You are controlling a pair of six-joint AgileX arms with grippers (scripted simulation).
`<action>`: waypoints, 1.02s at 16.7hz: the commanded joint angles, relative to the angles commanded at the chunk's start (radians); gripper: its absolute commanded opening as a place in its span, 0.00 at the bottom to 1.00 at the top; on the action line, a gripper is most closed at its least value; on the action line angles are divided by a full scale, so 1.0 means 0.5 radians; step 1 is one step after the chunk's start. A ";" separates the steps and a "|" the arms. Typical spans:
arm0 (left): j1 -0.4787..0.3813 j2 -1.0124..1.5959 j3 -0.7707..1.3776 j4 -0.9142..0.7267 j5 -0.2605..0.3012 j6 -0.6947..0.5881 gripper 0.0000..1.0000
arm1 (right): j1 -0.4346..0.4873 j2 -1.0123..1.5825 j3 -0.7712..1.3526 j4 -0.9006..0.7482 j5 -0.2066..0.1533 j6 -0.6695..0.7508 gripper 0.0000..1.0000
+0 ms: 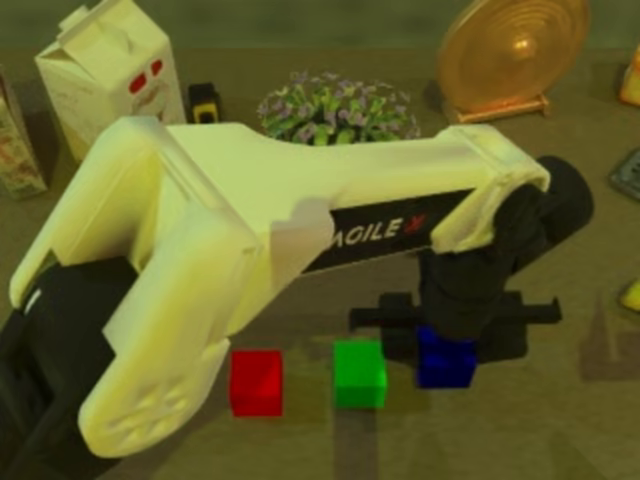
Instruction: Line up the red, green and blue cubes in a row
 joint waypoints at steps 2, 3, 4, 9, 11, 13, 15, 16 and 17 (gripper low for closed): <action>-0.001 0.018 -0.052 0.056 -0.001 -0.001 0.00 | 0.000 0.000 0.000 0.000 0.000 0.000 1.00; -0.001 0.019 -0.053 0.057 -0.001 -0.001 0.00 | 0.000 0.000 0.000 0.000 0.000 0.000 1.00; -0.001 0.019 -0.053 0.057 -0.001 -0.001 0.00 | 0.000 0.000 0.000 0.000 0.000 0.000 1.00; -0.001 0.019 -0.053 0.057 -0.001 -0.001 0.30 | 0.000 0.000 0.000 0.000 0.000 0.000 1.00; -0.001 0.019 -0.053 0.057 -0.001 -0.001 0.45 | 0.000 0.000 0.000 0.000 0.000 0.000 1.00; -0.001 0.019 -0.053 0.057 -0.001 -0.001 0.60 | 0.000 0.000 0.000 0.000 0.000 0.000 1.00; -0.001 0.019 -0.053 0.057 -0.001 -0.001 0.75 | 0.000 0.000 0.000 0.000 0.000 0.000 1.00; -0.001 0.019 -0.053 0.057 -0.001 -0.001 0.83 | 0.000 0.000 0.000 0.000 0.000 0.000 1.00; -0.001 0.019 -0.053 0.057 -0.001 -0.001 0.90 | 0.000 0.000 0.000 0.000 0.000 0.000 1.00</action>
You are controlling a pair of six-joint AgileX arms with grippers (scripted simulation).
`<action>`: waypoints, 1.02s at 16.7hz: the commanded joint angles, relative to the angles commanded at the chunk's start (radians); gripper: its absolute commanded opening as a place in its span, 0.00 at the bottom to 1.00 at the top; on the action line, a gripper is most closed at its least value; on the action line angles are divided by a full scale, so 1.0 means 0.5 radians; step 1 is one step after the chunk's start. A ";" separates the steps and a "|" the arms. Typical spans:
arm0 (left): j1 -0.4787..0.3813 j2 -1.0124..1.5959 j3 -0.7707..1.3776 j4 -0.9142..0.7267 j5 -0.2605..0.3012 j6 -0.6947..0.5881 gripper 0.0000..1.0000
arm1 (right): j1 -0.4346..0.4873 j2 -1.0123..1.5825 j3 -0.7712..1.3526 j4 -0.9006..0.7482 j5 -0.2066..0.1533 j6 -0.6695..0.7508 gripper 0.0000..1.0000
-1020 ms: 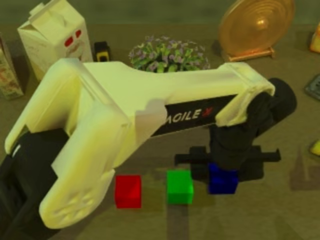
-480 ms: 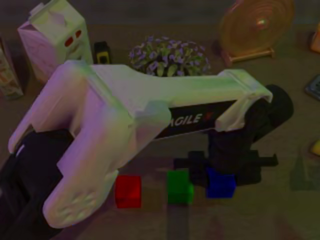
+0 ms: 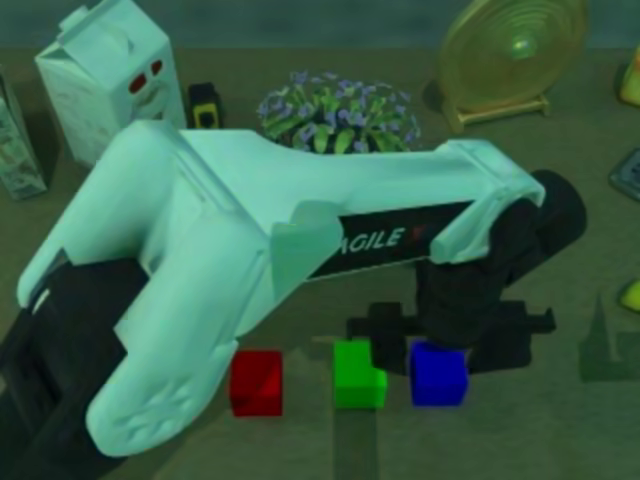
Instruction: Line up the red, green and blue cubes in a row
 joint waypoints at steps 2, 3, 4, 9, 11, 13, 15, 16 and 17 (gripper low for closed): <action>0.000 0.000 0.000 0.000 0.000 0.000 1.00 | 0.000 0.000 0.000 0.000 0.000 0.000 1.00; 0.000 0.000 0.000 0.000 0.000 0.000 1.00 | 0.000 0.000 0.000 0.000 0.000 0.000 1.00; 0.000 0.000 0.000 0.000 0.000 0.000 1.00 | 0.000 0.000 0.000 0.000 0.000 0.000 1.00; 0.000 0.000 0.000 0.000 0.000 0.000 1.00 | 0.000 0.000 0.000 0.000 0.000 0.000 1.00; 0.001 -0.002 0.007 -0.007 0.000 0.000 1.00 | 0.000 0.000 0.000 0.000 0.000 0.000 1.00; 0.002 -0.017 0.071 -0.082 0.003 -0.002 1.00 | 0.000 0.000 0.000 0.000 0.000 0.000 1.00; 0.008 -0.046 0.170 -0.214 0.005 -0.004 1.00 | 0.000 0.000 0.000 0.000 0.000 0.000 1.00; 0.014 -0.062 0.225 -0.290 0.004 -0.007 1.00 | 0.000 0.000 0.000 0.000 0.000 0.000 1.00; 0.019 -0.078 0.276 -0.362 0.002 -0.010 1.00 | 0.000 0.000 0.000 0.000 0.000 0.000 1.00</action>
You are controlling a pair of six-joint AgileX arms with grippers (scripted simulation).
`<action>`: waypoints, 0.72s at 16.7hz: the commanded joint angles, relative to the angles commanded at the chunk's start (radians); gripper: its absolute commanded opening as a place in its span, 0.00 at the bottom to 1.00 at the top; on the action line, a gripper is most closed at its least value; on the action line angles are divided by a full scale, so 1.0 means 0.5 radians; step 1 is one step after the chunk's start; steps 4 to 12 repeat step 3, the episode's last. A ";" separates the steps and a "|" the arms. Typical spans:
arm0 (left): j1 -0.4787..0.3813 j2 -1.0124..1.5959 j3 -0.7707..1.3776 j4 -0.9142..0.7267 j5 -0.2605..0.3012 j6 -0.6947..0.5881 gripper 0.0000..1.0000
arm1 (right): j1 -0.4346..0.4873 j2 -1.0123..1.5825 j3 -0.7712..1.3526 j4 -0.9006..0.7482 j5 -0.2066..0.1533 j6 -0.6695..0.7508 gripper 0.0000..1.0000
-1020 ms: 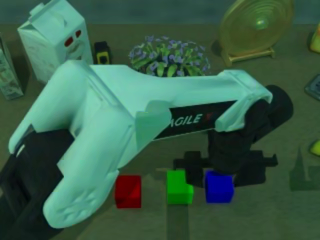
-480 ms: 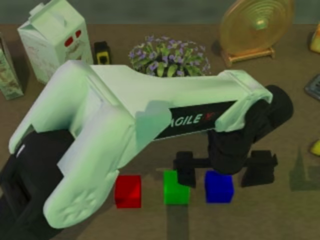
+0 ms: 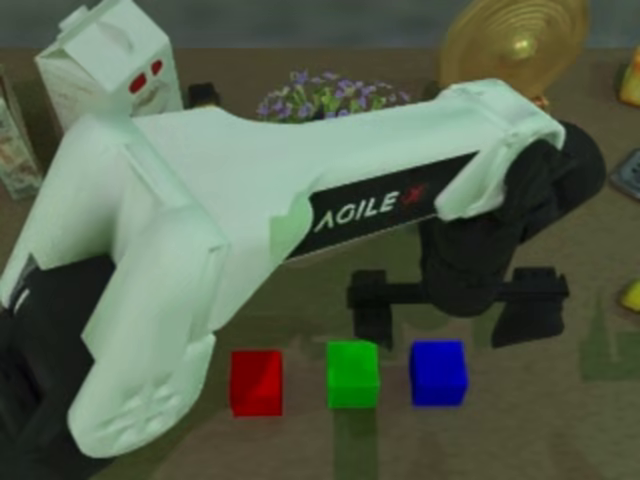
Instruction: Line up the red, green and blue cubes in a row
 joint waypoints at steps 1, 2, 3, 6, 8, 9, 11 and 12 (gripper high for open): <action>0.005 -0.016 0.043 -0.059 -0.002 -0.001 1.00 | 0.000 0.000 0.000 0.000 0.000 0.000 1.00; 0.009 -0.028 0.075 -0.098 -0.003 -0.001 1.00 | 0.000 0.000 0.000 0.000 0.000 0.000 1.00; 0.012 -0.034 0.090 -0.116 -0.003 -0.001 1.00 | 0.000 0.000 0.000 0.000 0.000 0.000 1.00; 0.012 -0.034 0.090 -0.116 -0.003 -0.001 1.00 | 0.000 0.000 0.000 0.000 0.000 0.000 1.00; 0.012 -0.034 0.090 -0.116 -0.003 -0.001 1.00 | 0.000 0.000 0.000 0.000 0.000 0.000 1.00; 0.012 -0.034 0.090 -0.116 -0.003 -0.001 1.00 | 0.000 0.000 0.000 0.000 0.000 0.000 1.00; 0.012 -0.034 0.090 -0.116 -0.003 -0.001 1.00 | 0.000 0.000 0.000 0.000 0.000 0.000 1.00; 0.012 -0.034 0.090 -0.116 -0.003 -0.001 1.00 | 0.000 0.000 0.000 0.000 0.000 0.000 1.00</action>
